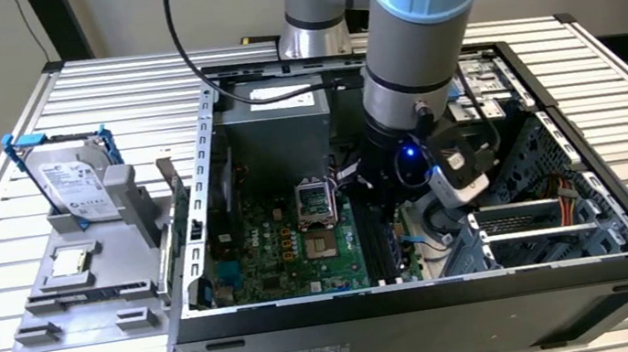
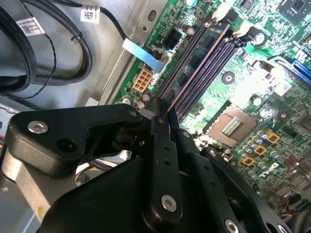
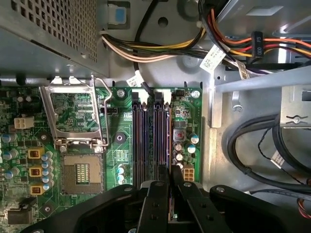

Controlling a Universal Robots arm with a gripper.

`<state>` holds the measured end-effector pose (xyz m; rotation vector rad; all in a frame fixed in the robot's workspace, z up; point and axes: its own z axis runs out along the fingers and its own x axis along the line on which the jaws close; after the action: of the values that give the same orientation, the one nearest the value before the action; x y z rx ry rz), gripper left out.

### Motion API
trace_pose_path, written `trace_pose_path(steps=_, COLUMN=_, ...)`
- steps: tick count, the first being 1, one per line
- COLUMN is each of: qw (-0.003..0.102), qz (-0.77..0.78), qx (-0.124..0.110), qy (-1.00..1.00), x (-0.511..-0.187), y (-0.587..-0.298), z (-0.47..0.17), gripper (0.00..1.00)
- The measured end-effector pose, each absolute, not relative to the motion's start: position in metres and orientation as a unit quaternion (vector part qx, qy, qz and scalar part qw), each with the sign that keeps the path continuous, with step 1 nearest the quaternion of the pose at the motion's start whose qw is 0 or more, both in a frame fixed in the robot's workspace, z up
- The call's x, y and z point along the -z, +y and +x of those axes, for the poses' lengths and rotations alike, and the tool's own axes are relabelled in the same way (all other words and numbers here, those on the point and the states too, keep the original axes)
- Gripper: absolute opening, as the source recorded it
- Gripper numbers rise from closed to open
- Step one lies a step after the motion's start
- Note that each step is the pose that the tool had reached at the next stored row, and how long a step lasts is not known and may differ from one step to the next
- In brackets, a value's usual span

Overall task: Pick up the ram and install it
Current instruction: 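Insert the ram into the slot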

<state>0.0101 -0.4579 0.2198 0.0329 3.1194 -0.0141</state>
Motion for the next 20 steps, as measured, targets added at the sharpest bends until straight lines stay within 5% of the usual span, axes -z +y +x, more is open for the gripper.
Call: trace_pose_path(steps=20, qw=0.008, qz=0.019, qx=0.005, qy=1.0, x=-0.2143, y=-0.4586, z=0.0101, gripper=0.0)
